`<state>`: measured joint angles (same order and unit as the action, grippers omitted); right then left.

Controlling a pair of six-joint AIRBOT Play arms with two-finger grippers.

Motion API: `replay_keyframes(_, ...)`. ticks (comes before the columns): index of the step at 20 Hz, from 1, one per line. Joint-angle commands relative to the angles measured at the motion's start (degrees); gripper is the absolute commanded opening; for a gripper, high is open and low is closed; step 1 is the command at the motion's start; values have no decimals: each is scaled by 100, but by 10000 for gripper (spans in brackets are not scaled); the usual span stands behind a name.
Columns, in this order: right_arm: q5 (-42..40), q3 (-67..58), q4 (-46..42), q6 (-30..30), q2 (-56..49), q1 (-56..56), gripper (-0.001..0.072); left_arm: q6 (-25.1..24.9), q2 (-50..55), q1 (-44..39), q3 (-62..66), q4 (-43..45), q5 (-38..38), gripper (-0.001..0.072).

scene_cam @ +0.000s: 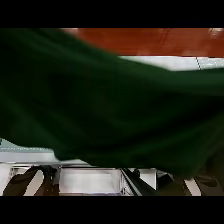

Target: Fold the shirts.

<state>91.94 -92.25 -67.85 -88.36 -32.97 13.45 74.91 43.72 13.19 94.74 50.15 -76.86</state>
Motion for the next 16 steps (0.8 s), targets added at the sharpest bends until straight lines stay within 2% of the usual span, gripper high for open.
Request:
replay_keyframes(1, -435, 1801, 243, 122, 68, -7, 25, 13, 179, -225, -1427, 157, 302, 33)
replay_keyframes(5, -2190, 3582, 264, 256, -697, -7, 25, -28, 1067, -229, -2632, 146, 1333, 33)
replay_keyframes(9, -3661, 3569, 717, 498, -2566, -7, 24, -24, 2345, -382, -2774, 76, 2446, 33)
replay_keyframes(12, -4011, 2776, 1287, 511, -4109, -11, 25, -11, 3239, -588, -2586, -118, 2964, 33)
replay_keyframes(15, -3939, 1805, 1753, 505, -5394, -11, 25, -2, 3928, -767, -2371, -699, 3150, 35)
replay_keyframes(16, -3862, 1526, 1985, 498, -5718, -7, 28, -2, 4116, -798, -2299, -942, 3143, 57)
